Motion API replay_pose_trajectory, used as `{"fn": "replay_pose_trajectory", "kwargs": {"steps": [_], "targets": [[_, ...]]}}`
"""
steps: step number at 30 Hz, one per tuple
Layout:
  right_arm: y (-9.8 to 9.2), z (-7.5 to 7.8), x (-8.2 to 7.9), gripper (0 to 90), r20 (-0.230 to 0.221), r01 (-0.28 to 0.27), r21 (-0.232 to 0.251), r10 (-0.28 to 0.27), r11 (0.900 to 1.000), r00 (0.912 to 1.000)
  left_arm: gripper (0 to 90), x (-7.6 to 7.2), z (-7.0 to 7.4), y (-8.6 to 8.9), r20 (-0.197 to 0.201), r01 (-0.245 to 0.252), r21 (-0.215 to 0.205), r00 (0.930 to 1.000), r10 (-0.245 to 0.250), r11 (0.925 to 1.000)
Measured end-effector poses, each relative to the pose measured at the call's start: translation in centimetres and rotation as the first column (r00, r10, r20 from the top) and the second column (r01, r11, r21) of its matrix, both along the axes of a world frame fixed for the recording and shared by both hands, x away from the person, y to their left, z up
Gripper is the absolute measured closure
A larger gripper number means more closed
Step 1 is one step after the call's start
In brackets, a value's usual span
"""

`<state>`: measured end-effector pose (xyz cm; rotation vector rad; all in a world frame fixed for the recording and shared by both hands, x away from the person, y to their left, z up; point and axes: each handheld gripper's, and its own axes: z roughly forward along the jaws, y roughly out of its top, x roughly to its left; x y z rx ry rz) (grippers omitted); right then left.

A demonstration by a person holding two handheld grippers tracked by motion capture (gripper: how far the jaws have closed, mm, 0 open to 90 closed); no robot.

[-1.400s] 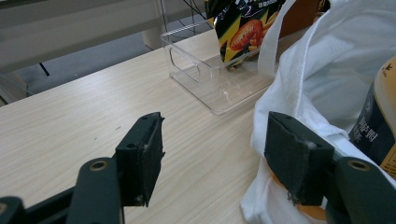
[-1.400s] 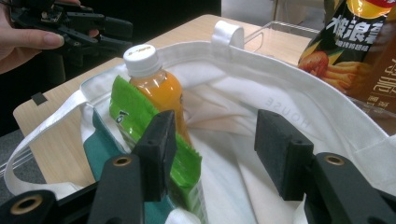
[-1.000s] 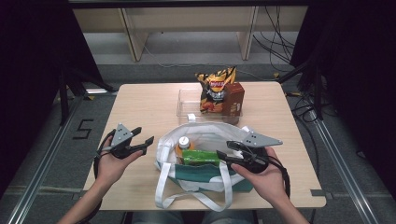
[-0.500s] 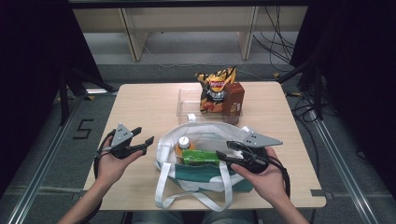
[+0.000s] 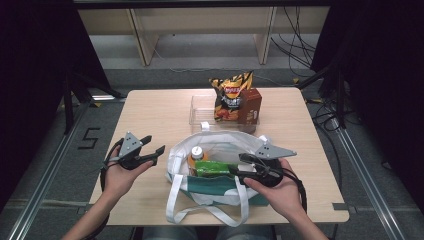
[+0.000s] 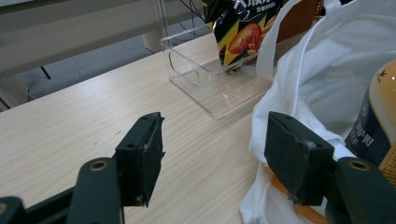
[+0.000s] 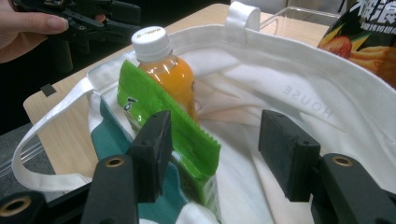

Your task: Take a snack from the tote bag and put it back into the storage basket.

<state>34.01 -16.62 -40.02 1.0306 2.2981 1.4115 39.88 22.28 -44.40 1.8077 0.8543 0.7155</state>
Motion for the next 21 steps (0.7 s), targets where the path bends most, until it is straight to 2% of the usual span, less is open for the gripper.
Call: {"fn": "replay_pose_trajectory", "kwargs": {"steps": [3,4,6,9,12,15,17,20,21], "targets": [[-0.05,-0.14,0.13,45.2,0.012,-0.008,-0.007,0.008,1.0,0.9999,36.8,-0.04,0.03,-0.12,-0.001,0.0,-0.004,1.0,0.0,1.0],[0.11,-0.12,-0.12,45.2,-0.007,0.013,0.007,-0.013,1.0,0.9999,36.8,-0.05,0.08,-0.13,0.0,0.0,-0.003,1.0,0.0,1.0],[0.07,-0.18,0.12,45.2,0.022,-0.01,0.003,0.01,1.0,0.9997,36.8,-0.09,0.11,-0.17,0.005,0.002,-0.009,1.0,-0.002,1.0],[0.16,-0.14,0.07,45.5,0.028,-0.018,-0.013,0.018,1.0,0.9995,36.8,-0.08,0.14,-0.13,0.006,0.004,-0.011,1.0,-0.004,0.9999],[0.39,-0.32,0.02,45.7,0.003,-0.019,0.006,0.019,1.0,0.9998,36.8,-0.02,0.12,-0.11,0.005,0.005,-0.009,1.0,-0.005,0.9999],[0.48,-0.47,0.19,47.0,0.018,-0.026,-0.013,0.026,1.0,0.9995,36.8,-0.05,0.03,-0.13,-0.002,0.001,-0.003,1.0,-0.001,1.0],[0.56,-0.5,0.13,49.3,-0.003,-0.02,-0.016,0.019,1.0,0.9998,36.8,-0.03,0.01,-0.13,-0.003,0.001,-0.003,1.0,-0.001,1.0],[0.73,-0.68,0.28,53.4,0.009,-0.016,-0.019,0.016,1.0,0.9998,36.8,-0.03,-0.01,-0.14,-0.004,0.0,-0.004,1.0,0.0,1.0],[0.69,-0.66,0.34,54.1,0.004,-0.03,-0.028,0.03,0.999,0.9995,36.8,-0.01,-0.05,-0.15,-0.002,0.002,-0.006,1.0,-0.002,1.0]]}}
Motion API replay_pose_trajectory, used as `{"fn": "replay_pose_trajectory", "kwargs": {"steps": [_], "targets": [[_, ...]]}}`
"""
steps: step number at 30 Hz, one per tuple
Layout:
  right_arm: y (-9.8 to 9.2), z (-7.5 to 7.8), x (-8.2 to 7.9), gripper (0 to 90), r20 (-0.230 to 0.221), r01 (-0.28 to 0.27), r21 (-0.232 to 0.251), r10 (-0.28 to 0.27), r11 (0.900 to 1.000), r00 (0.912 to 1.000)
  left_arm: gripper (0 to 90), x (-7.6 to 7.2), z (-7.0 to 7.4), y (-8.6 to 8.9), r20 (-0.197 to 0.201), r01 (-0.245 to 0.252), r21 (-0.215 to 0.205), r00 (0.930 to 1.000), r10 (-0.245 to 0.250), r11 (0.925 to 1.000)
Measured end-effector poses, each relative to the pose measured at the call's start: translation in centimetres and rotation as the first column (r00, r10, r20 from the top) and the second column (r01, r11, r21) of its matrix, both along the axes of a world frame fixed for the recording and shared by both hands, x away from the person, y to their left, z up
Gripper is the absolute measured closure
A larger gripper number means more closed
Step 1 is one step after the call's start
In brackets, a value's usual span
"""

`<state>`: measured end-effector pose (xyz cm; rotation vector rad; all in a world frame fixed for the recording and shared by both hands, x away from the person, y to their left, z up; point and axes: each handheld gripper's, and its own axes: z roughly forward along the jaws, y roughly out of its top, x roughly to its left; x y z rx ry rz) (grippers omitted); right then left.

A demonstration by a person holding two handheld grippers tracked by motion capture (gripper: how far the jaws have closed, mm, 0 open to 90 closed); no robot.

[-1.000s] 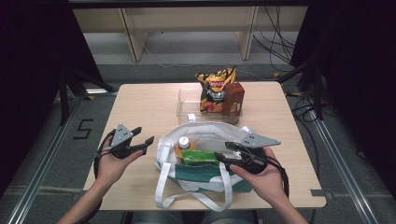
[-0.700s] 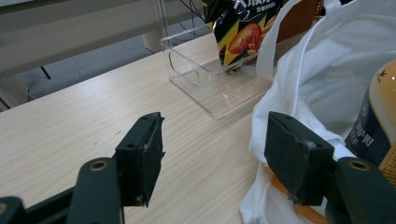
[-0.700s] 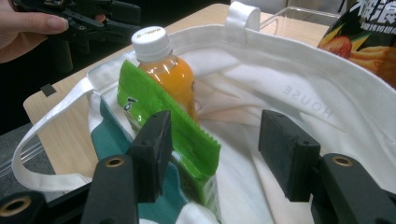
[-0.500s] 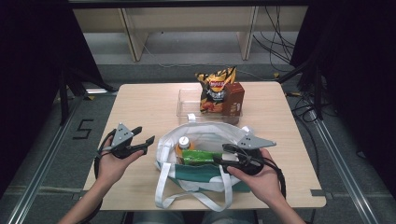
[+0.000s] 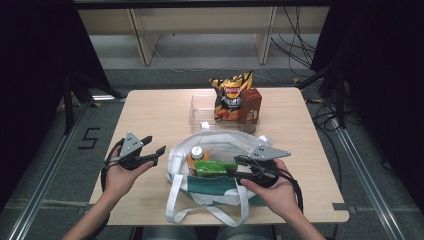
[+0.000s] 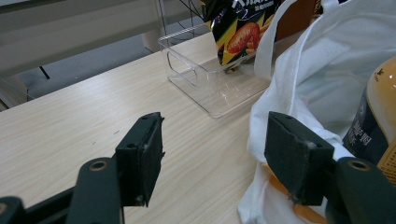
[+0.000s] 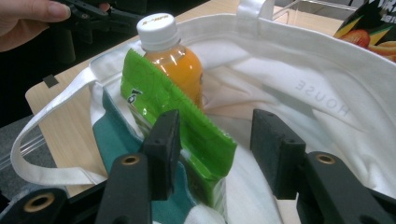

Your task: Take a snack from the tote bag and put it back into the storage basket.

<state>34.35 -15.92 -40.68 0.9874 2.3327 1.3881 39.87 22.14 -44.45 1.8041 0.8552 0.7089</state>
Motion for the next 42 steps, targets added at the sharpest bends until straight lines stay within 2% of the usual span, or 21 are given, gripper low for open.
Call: {"fn": "replay_pose_trajectory", "kwargs": {"steps": [1,4,5,7,12,13,15,16,18,21,23,24,27,28,30,31,37,38,39,41,42], "targets": [[0.1,0.0,-0.2,55.4,-0.02,0.004,0.003,-0.004,1.0,0.9998,36.8,0.1,0.0,0.0,0.005,0.006,0.002,1.0,-0.006,1.0],[0.2,-0.2,0.0,58.4,-0.006,-0.01,0.005,0.01,1.0,0.9999,36.8,0.1,0.0,0.0,0.007,0.007,0.003,0.9999,-0.007,1.0],[0.1,-0.2,0.2,59.6,0.02,-0.024,-0.014,0.024,1.0,0.9995,36.8,0.1,0.0,0.0,0.007,0.007,0.004,0.9999,-0.007,1.0],[0.1,-0.2,0.1,63.0,-0.004,-0.019,-0.003,0.019,1.0,0.9998,36.8,0.0,0.1,0.0,0.001,-0.001,0.005,1.0,0.001,1.0],[0.0,-0.3,0.3,72.7,0.015,-0.028,-0.01,0.028,1.0,0.9995,36.8,0.1,0.0,0.0,0.002,0.004,0.0,1.0,-0.004,1.0],[0.1,-0.3,0.1,75.0,-0.011,-0.018,0.004,0.018,1.0,0.9998,36.8,0.1,0.0,0.0,0.001,0.001,-0.001,1.0,-0.001,1.0],[0.0,-0.2,0.2,78.0,-0.004,-0.025,-0.007,0.025,1.0,0.9997,36.8,0.1,0.0,0.0,0.002,0.004,0.002,1.0,-0.004,1.0],[0.0,-0.1,0.0,80.8,-0.021,-0.016,-0.003,0.016,1.0,0.9997,36.9,0.0,0.0,0.0,-0.002,-0.002,0.006,1.0,0.002,1.0],[0.0,-0.2,0.2,85.4,0.016,-0.037,-0.012,0.037,0.999,0.9992,36.9,0.0,0.0,-0.1,-0.002,0.0,0.009,1.0,0.0,1.0],[0.1,-0.1,-0.2,90.0,-0.004,-0.034,-0.015,0.034,0.999,0.9994,36.8,0.0,0.0,-0.1,-0.003,0.002,0.008,1.0,-0.002,1.0],[0.2,-0.2,-0.1,90.0,0.029,-0.028,-0.023,0.028,0.999,0.9992,36.8,0.0,0.0,-0.1,-0.003,0.0,0.007,1.0,0.0,1.0],[0.1,-0.3,-0.1,90.0,0.029,-0.048,-0.03,0.048,0.998,0.9984,36.8,0.0,0.0,-0.1,-0.003,0.0,0.009,1.0,0.0,1.0],[0.2,-0.1,-0.3,90.0,0.032,-0.035,-0.03,0.036,0.999,0.9989,36.9,0.0,-0.1,-0.1,-0.002,0.0,0.009,1.0,0.001,1.0],[0.3,-0.2,-0.3,90.0,0.064,-0.032,-0.035,0.034,0.999,0.9974,36.8,0.0,-0.1,-0.1,-0.003,-0.001,0.008,1.0,0.001,1.0],[0.4,-0.1,-0.5,90.0,0.041,-0.038,-0.039,0.039,0.999,0.9984,36.8,0.0,-0.1,-0.1,-0.004,0.0,0.008,1.0,0.0,1.0],[0.3,0.0,-0.4,90.0,0.068,-0.04,-0.047,0.043,0.998,0.9968,36.8,0.0,-0.1,-0.1,-0.004,0.0,0.008,1.0,0.0,1.0],[0.4,0.2,-0.7,90.0,0.088,-0.032,-0.045,0.036,0.998,0.9955,36.9,0.0,0.0,-0.1,-0.002,-0.001,0.008,1.0,0.001,1.0],[0.4,0.2,-0.6,90.0,0.112,-0.032,-0.047,0.037,0.998,0.9931,36.9,0.0,0.0,-0.1,-0.003,-0.001,0.008,1.0,0.001,1.0],[0.4,0.3,-0.8,90.0,0.093,-0.03,-0.041,0.034,0.999,0.9951,36.9,0.0,0.0,-0.1,-0.003,-0.001,0.008,1.0,0.001,1.0],[0.4,0.5,-0.8,90.0,0.119,-0.031,-0.041,0.036,0.999,0.9923,36.9,0.0,0.0,-0.1,-0.003,-0.001,0.009,1.0,0.001,1.0],[0.4,0.6,-1.0,90.0,0.101,-0.034,-0.038,0.038,0.999,0.9941,36.9,0.0,0.0,-0.1,-0.003,-0.001,0.008,1.0,0.001,1.0]]}}
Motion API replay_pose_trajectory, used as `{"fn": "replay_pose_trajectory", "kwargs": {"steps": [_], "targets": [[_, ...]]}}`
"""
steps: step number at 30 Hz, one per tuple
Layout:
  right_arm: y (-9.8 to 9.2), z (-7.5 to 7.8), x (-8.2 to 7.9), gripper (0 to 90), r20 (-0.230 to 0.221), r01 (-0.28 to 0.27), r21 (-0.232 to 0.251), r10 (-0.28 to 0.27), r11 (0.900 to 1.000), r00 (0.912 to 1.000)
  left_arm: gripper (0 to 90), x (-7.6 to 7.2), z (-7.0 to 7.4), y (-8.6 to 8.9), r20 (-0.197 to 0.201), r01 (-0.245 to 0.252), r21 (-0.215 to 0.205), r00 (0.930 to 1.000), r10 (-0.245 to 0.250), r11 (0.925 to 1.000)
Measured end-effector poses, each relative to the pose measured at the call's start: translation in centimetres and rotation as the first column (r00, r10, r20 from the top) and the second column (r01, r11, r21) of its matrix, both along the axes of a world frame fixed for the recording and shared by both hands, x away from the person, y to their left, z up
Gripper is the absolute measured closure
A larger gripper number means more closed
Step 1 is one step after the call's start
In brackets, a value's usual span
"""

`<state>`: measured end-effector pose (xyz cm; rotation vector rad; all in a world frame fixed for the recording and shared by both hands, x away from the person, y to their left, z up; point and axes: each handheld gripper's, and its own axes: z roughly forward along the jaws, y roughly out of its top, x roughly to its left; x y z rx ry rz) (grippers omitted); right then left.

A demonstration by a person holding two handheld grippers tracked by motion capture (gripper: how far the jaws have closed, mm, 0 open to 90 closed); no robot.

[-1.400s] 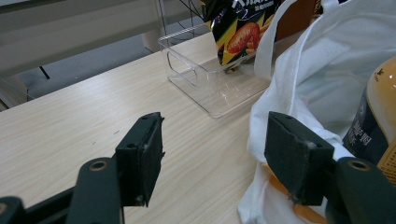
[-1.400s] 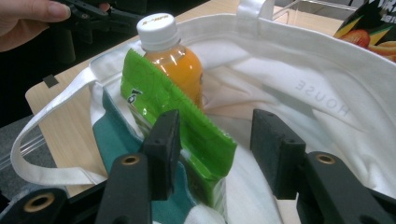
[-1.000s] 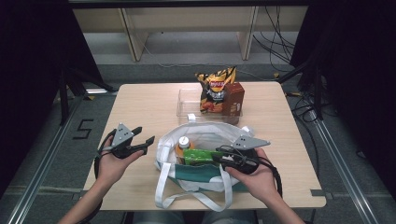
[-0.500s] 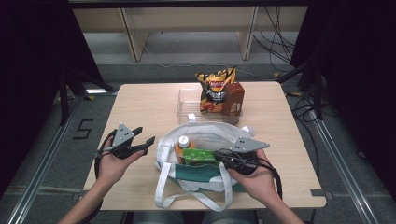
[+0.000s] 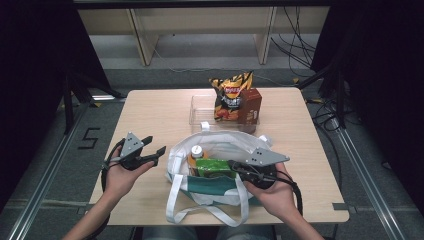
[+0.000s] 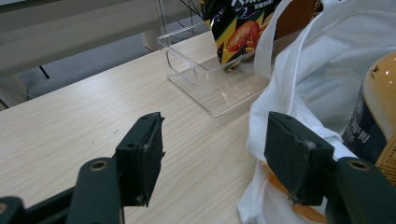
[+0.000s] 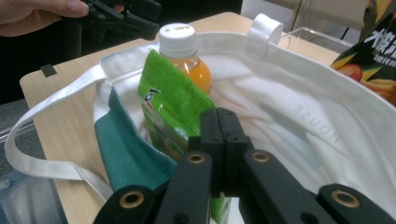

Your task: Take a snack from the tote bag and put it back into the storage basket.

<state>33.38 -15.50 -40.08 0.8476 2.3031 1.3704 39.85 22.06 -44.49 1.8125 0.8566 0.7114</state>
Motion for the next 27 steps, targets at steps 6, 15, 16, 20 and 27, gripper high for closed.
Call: {"fn": "replay_pose_trajectory", "kwargs": {"steps": [6,15,16,20,27], "targets": [[0.0,0.5,-0.1,90.0,0.064,-0.006,-0.004,0.006,1.0,0.998,36.9,0.0,0.0,0.0,0.002,-0.001,0.0,1.0,0.001,1.0],[-0.3,1.3,-0.5,90.0,0.086,0.009,0.017,-0.01,1.0,0.9962,36.9,0.0,0.0,0.0,0.003,-0.001,0.0,1.0,0.001,1.0],[-0.2,1.4,-0.4,90.0,0.093,0.004,0.023,-0.006,1.0,0.9956,36.9,0.0,0.0,0.0,0.003,-0.001,-0.001,1.0,0.001,1.0],[-0.5,1.9,-0.4,90.0,0.12,0.011,0.03,-0.014,0.999,0.9927,36.9,0.0,0.0,0.0,0.0,-0.002,-0.001,1.0,0.002,1.0],[-0.9,2.9,-0.3,90.0,0.166,0.016,0.026,-0.02,1.0,0.9859,36.9,0.0,0.0,0.0,-0.001,-0.002,-0.003,1.0,0.002,1.0]]}}
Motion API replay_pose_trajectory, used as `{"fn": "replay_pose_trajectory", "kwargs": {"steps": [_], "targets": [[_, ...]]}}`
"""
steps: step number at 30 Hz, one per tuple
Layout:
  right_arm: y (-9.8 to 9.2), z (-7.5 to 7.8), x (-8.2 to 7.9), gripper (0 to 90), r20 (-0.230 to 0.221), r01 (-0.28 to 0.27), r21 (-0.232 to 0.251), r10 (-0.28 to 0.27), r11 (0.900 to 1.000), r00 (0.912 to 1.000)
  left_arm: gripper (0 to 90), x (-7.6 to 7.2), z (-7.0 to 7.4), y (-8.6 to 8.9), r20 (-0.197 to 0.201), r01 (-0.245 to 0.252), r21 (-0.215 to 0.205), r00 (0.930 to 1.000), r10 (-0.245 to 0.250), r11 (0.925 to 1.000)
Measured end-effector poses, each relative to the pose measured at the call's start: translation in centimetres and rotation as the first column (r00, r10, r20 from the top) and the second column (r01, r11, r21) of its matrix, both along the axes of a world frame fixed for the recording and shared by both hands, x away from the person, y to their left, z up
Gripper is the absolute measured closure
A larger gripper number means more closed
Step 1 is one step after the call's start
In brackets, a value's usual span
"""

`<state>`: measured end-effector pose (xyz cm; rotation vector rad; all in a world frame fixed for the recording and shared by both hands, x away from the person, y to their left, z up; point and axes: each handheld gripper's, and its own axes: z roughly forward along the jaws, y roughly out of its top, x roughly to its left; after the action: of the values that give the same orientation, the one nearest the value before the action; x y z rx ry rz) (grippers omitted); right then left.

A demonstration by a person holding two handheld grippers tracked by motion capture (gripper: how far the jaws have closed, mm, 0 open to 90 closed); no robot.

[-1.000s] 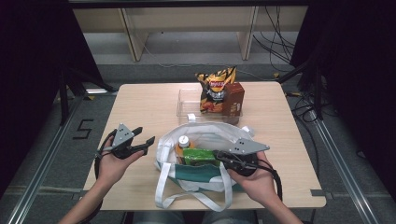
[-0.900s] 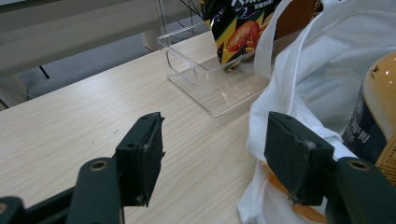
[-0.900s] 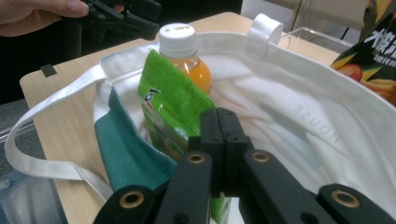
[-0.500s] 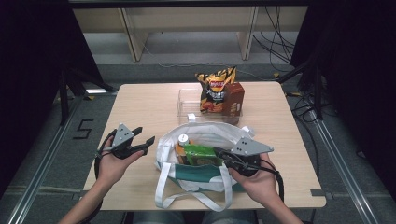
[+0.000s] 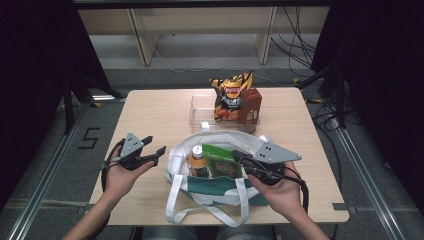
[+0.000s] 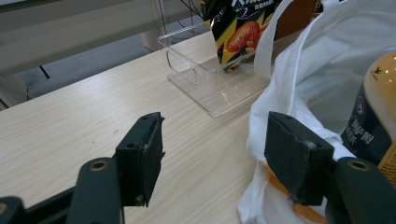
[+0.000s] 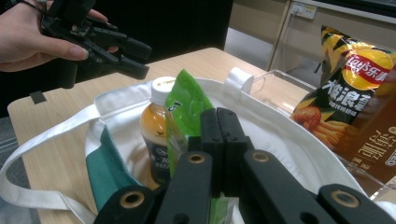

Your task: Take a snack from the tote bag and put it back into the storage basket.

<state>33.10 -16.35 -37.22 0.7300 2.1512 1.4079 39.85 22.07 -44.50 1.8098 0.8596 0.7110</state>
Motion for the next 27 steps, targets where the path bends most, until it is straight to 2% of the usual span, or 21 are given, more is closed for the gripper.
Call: {"fn": "replay_pose_trajectory", "kwargs": {"steps": [3,4,5,6,8,10,11,13,17,18,19,20,21,23,27], "targets": [[0.0,0.0,0.0,90.0,-0.003,-0.003,0.012,0.003,1.0,1.0,36.9,0.0,0.0,0.0,0.001,0.001,0.001,1.0,-0.001,1.0],[0.0,0.0,-0.1,90.0,-0.026,0.003,0.028,-0.002,1.0,0.9997,36.9,0.0,0.0,0.0,0.001,0.001,0.001,1.0,-0.001,1.0],[-0.1,0.2,0.1,90.0,0.014,0.004,0.004,-0.004,1.0,0.9999,36.9,0.0,0.0,0.0,0.0,0.002,0.002,1.0,-0.002,1.0],[-0.1,0.2,0.0,90.0,0.003,0.007,0.015,-0.007,1.0,1.0,36.9,0.0,0.0,0.0,0.0,0.003,0.002,1.0,-0.003,1.0],[-0.1,0.3,0.1,90.0,0.014,0.014,0.019,-0.014,1.0,0.9998,36.8,0.0,-0.1,0.0,-0.001,0.004,0.004,1.0,-0.004,1.0],[-0.1,0.5,-0.1,90.0,-0.014,0.02,0.033,-0.019,0.999,0.9997,36.9,0.0,0.0,0.0,-0.001,0.003,0.002,1.0,-0.003,1.0],[-0.1,0.6,0.1,90.0,0.02,0.014,0.025,-0.014,1.0,0.9997,36.9,0.0,0.0,0.0,-0.001,0.002,0.0,1.0,-0.002,1.0],[-0.2,0.8,0.1,90.0,0.015,0.011,0.024,-0.012,1.0,0.9998,36.9,0.0,0.0,0.0,0.0,0.002,0.001,1.0,-0.002,1.0],[-0.3,1.1,0.2,90.0,0.037,0.017,0.027,-0.018,0.999,0.9991,36.9,0.0,0.0,0.0,-0.001,0.002,0.0,1.0,-0.002,1.0],[-0.1,1.2,0.2,90.0,0.037,0.027,0.039,-0.029,0.999,0.9989,36.9,0.0,0.0,0.0,-0.001,0.002,0.0,1.0,-0.002,1.0],[-0.2,1.3,0.2,90.0,0.036,0.015,0.03,-0.016,0.999,0.9992,36.9,0.0,0.0,0.0,-0.001,0.002,0.0,1.0,-0.002,1.0],[-0.2,1.4,0.2,90.0,0.027,0.02,0.035,-0.021,0.999,0.9994,36.9,0.0,0.0,0.0,0.0,0.002,0.001,1.0,-0.002,1.0],[-0.2,1.5,0.2,90.0,0.039,0.031,0.041,-0.032,0.999,0.9987,36.9,0.0,0.0,0.0,0.0,0.002,0.001,1.0,-0.002,1.0],[-0.2,1.7,0.2,90.0,0.031,0.022,0.039,-0.023,0.999,0.9992,36.9,0.0,-0.1,0.0,0.0,0.002,0.001,1.0,-0.002,1.0],[-0.2,2.2,0.2,90.0,0.053,0.023,0.046,-0.025,0.999,0.9983,36.9,0.0,0.0,0.0,0.001,0.001,0.001,1.0,-0.001,1.0]]}}
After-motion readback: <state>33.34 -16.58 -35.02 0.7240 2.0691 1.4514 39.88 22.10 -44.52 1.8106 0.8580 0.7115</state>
